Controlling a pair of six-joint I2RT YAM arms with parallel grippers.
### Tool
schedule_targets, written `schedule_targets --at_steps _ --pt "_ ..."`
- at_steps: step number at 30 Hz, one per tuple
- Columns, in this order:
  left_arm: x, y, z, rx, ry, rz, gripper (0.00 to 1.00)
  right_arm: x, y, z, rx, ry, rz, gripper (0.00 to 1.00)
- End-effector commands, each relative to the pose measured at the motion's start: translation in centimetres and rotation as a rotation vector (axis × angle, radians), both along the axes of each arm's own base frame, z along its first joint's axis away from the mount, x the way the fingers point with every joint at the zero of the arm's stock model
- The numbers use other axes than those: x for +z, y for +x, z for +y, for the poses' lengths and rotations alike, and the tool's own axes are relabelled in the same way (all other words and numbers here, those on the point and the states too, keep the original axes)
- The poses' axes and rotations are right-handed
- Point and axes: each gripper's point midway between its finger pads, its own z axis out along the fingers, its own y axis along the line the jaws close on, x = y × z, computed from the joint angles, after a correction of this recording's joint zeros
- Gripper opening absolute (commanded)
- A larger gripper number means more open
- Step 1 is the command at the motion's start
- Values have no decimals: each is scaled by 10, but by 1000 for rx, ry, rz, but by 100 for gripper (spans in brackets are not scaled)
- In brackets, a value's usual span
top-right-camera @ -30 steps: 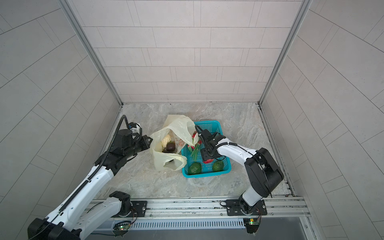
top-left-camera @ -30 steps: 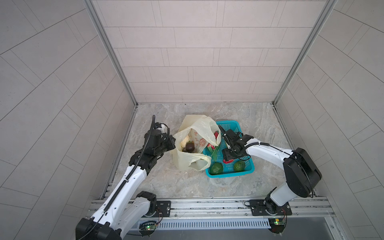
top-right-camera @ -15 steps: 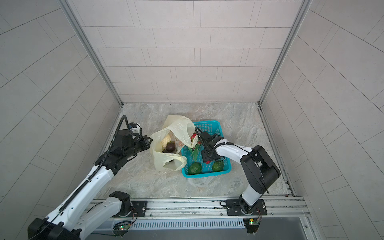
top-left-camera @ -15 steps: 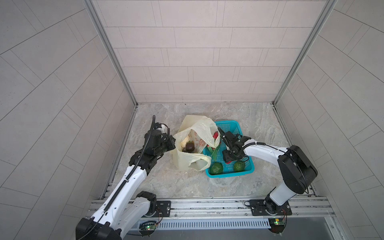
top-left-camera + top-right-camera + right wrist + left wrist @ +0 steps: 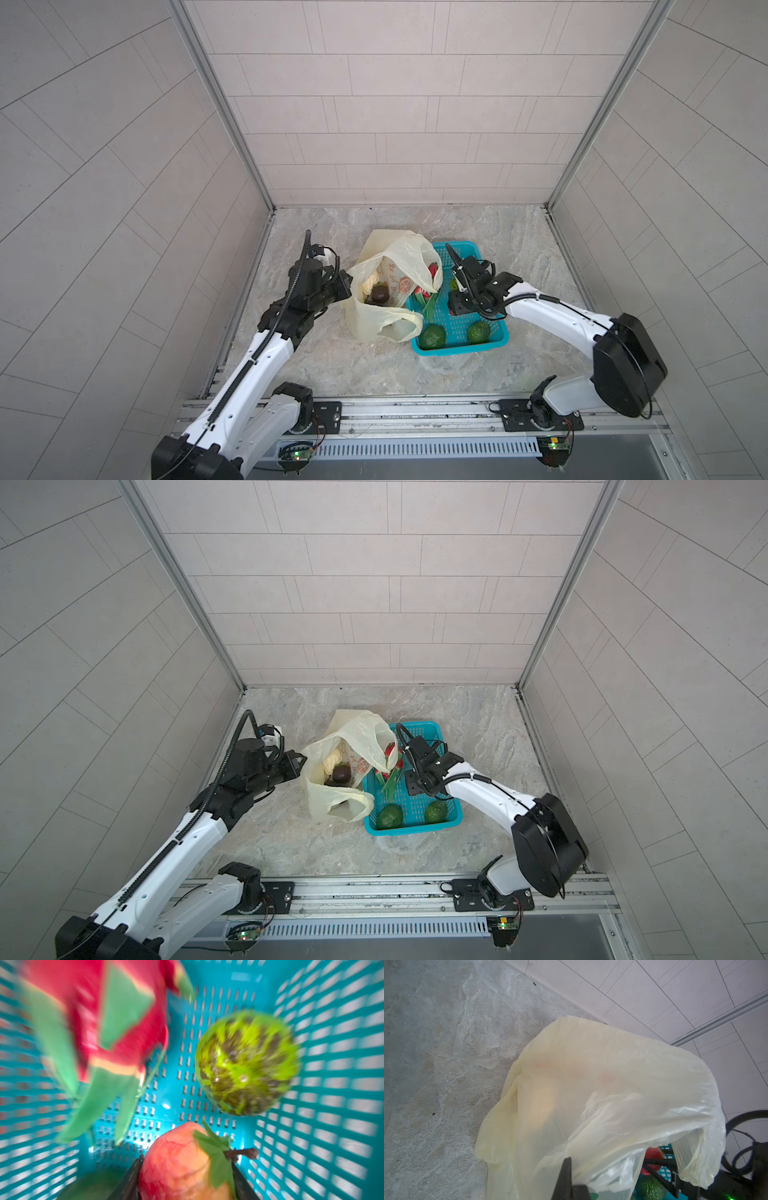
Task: Place the fruits into the plastic bag
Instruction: 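Grasp the red peach with green leaves using the right gripper and lift, then carry the peach into the bag held open by the left gripper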
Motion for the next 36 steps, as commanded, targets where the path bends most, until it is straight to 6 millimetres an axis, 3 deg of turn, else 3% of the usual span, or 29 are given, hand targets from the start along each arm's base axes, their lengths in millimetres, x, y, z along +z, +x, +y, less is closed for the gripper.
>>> schedule_targets --at_steps 1,5,8,10,12,15,18,27,32,36 --pt "10 0 -5 -33 -4 -48 0 62 12 -1 -3 36 -190 34" --pt "11 -1 -6 -40 -8 -53 0 142 20 19 67 130 -446 37" --pt "12 0 -7 -46 -11 -56 0 192 10 55 208 216 -565 38" --pt "13 -1 -7 -47 -13 -58 0 213 -3 85 327 232 -609 38" --pt "14 -1 -7 -47 -13 -60 0 217 -19 123 472 252 -600 39" --pt "16 -1 -7 -49 -13 -67 0 196 -32 169 607 292 -486 40" --pt "20 -4 -5 -48 3 -76 0 164 -31 196 640 280 -398 40" --pt "20 -16 0 -50 32 -80 0 86 2 221 595 122 -221 41" --pt "18 -20 2 -44 28 -77 0 51 -3 235 647 97 -106 43" --pt "24 -21 -4 -75 16 -98 0 19 -20 248 716 79 18 45"
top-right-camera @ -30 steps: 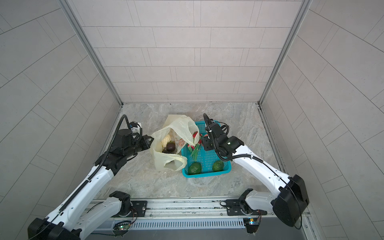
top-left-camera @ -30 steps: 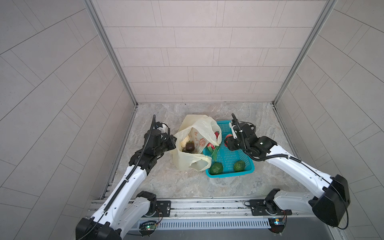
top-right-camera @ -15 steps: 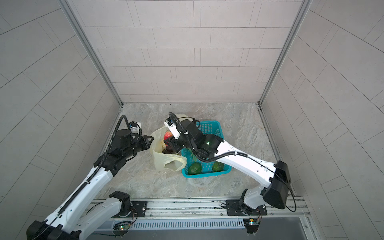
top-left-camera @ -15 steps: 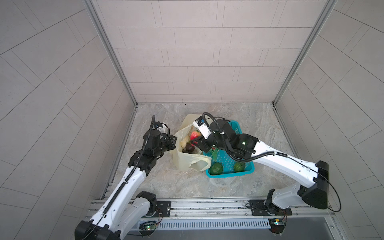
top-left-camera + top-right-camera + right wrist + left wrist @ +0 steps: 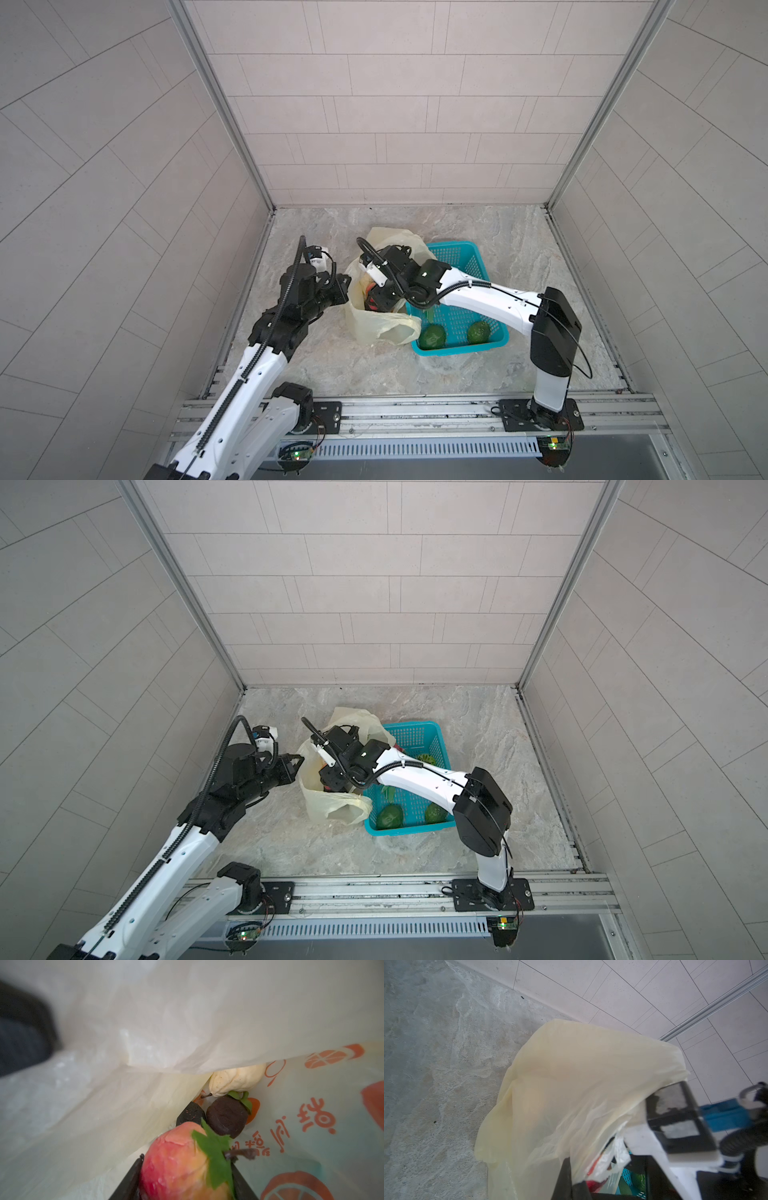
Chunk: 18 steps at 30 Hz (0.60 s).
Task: Place the fruits into the plastic bag
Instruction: 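Carry the peach into the bag held open by the left gripper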
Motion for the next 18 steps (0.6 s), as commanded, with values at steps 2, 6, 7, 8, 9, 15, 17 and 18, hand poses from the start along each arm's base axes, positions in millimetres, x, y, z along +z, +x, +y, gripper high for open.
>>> schedule_targets --at_steps 2,6,7,8,9,15,17,18 --pt "7 -5 -8 -51 -3 -36 0 -37 -33 7 140 -88 134 46" --pt "9 -6 -10 -62 -6 -44 0 -50 -50 16 209 -73 217 49" --pt "8 -6 -10 -61 -5 -41 0 -50 -55 19 224 -53 237 51" --pt "7 -6 -11 -63 -4 -42 0 -50 -57 21 232 -41 249 54" --pt "6 -6 -11 -62 -3 -40 0 -48 -59 21 236 -32 252 57" --pt "1 -6 -11 -61 2 -25 0 -35 -53 14 208 -32 197 76" --pt "0 -6 -11 -59 4 -25 0 -26 -50 12 199 -21 174 80" --pt "0 -6 -11 -59 5 -25 0 -22 -49 11 194 -17 162 81"
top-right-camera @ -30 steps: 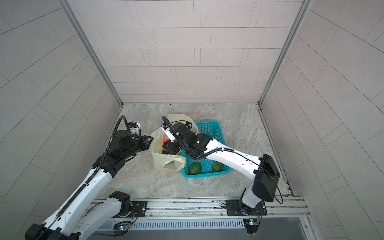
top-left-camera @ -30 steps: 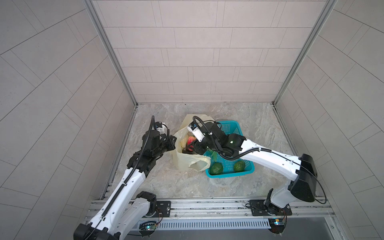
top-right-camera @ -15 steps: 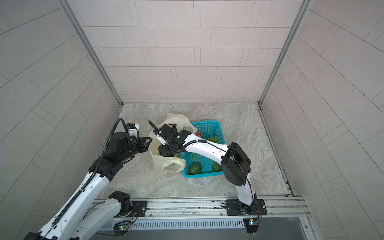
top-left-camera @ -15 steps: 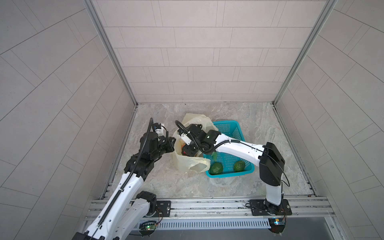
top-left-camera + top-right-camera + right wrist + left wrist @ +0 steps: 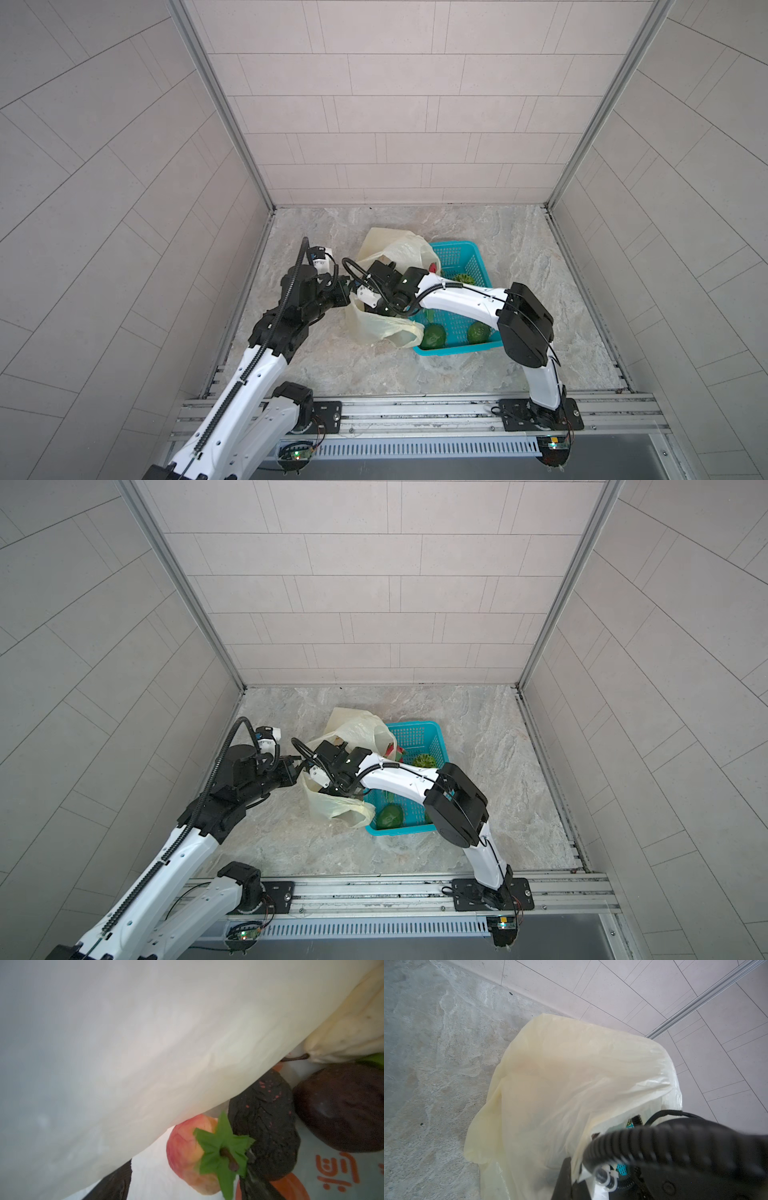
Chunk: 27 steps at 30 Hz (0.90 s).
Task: Place the fruits into the plastic bag
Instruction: 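Carry the peach into the bag held open by the left gripper, then open the right gripper to drop the peach and lift out of the bag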
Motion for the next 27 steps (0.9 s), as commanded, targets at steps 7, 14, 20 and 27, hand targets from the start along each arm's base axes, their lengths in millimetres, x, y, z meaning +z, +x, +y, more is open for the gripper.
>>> schedule_targets --at_steps 7,14,20,27 --pt "-2 1 0 -1 15 -12 0 95 12 -20 -40 148 -191 81" --pt "-9 3 1 7 25 5 0 150 5 -40 -45 290 -316 80" --pt "-10 6 -1 6 28 10 0 169 20 -60 -136 331 -384 81" --pt "-6 6 -1 6 29 -4 0 129 35 -40 -132 283 -301 78"
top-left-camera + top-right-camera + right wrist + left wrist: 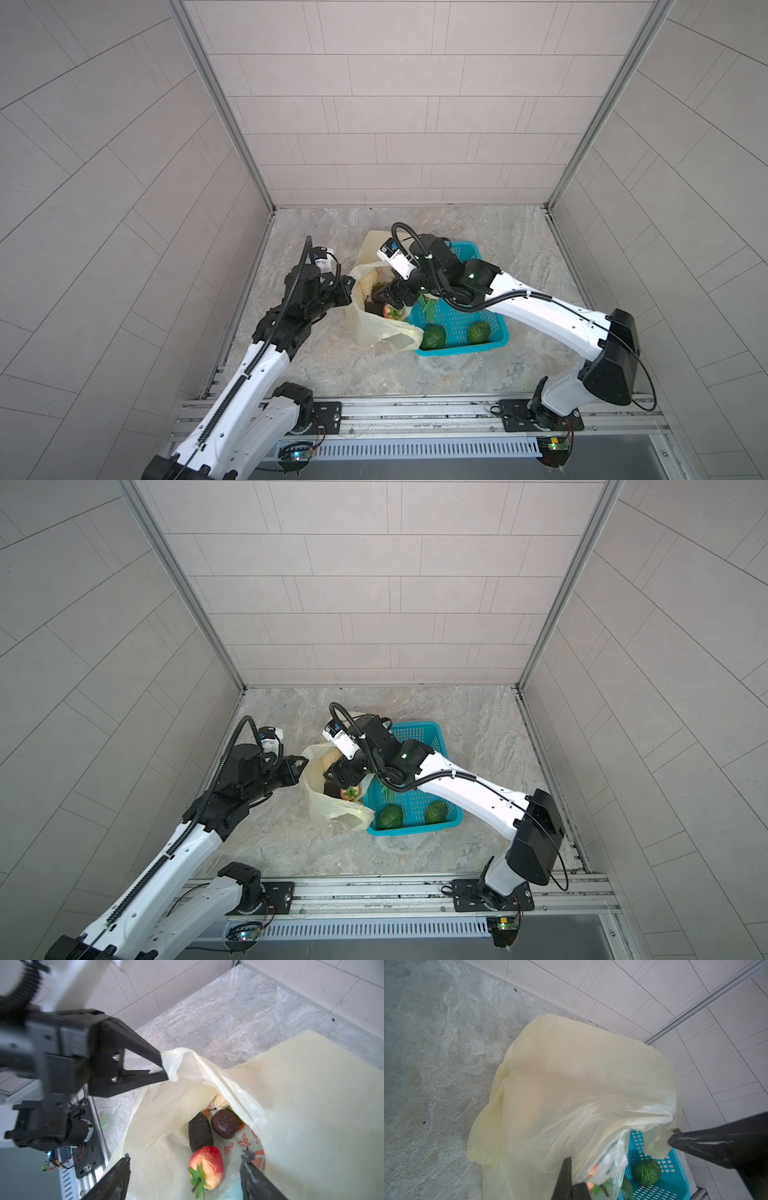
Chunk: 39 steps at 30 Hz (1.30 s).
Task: Place the fruits into the plastic bag
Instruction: 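Open the right gripper to drop the peach and lift out of the bag, then move the right gripper into the basket and grasp the bumpy green melon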
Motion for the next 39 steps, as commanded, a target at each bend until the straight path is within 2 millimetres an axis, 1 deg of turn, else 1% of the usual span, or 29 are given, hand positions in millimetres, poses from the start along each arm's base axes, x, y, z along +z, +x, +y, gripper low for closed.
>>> schedule_targets --at_steps 1,3,5,7,10,12,13,14,16,18,19,21,22,24,25,27,29,33,35,39 --pt "3 0 -1 -8 13 -21 0 -15 4 11 3 -11 37 78" --pt "5 -1 -1 -8 11 -27 0 -15 3 13 6 1 49 78" --pt "5 -1 -1 -11 10 -27 0 -11 0 11 12 5 41 77" --pt "4 -1 -1 -11 13 -26 0 -2 -2 4 10 8 21 77" --pt "1 0 -1 -10 15 -20 0 22 -4 -14 -10 43 -18 78" --pt "0 1 -1 -7 17 -19 0 43 1 -35 -64 82 -49 78" --pt "0 2 -1 -5 18 -19 0 51 5 -47 -95 98 -58 78" --pt "-1 3 0 -1 19 -19 0 60 11 -62 -141 121 -68 78" --pt "-1 4 1 5 19 -22 0 72 25 -96 -259 151 -83 78" --pt "-1 4 1 8 20 -23 0 76 41 -140 -432 151 -112 78" --pt "-1 4 1 9 20 -22 0 75 48 -162 -524 138 -127 78" --pt "-3 5 2 14 25 -20 0 62 60 -208 -719 107 -117 79" --pt "-3 5 2 14 25 -19 0 53 63 -224 -784 92 -95 79" --pt "-4 6 1 13 25 -18 0 25 68 -250 -892 56 -8 79" --pt "-4 6 1 12 26 -17 0 12 69 -255 -912 40 29 78" --pt "-3 7 1 12 23 -16 0 -18 70 -255 -906 -17 100 78" --pt "-3 7 0 12 22 -15 0 -43 71 -251 -879 -81 156 78" --pt "-1 7 0 9 19 -20 0 -84 76 -247 -866 -176 248 76" --pt "-1 7 0 9 19 -20 0 -97 79 -249 -875 -220 268 76" --pt "-1 6 0 11 22 -21 0 -116 84 -251 -871 -316 310 76"
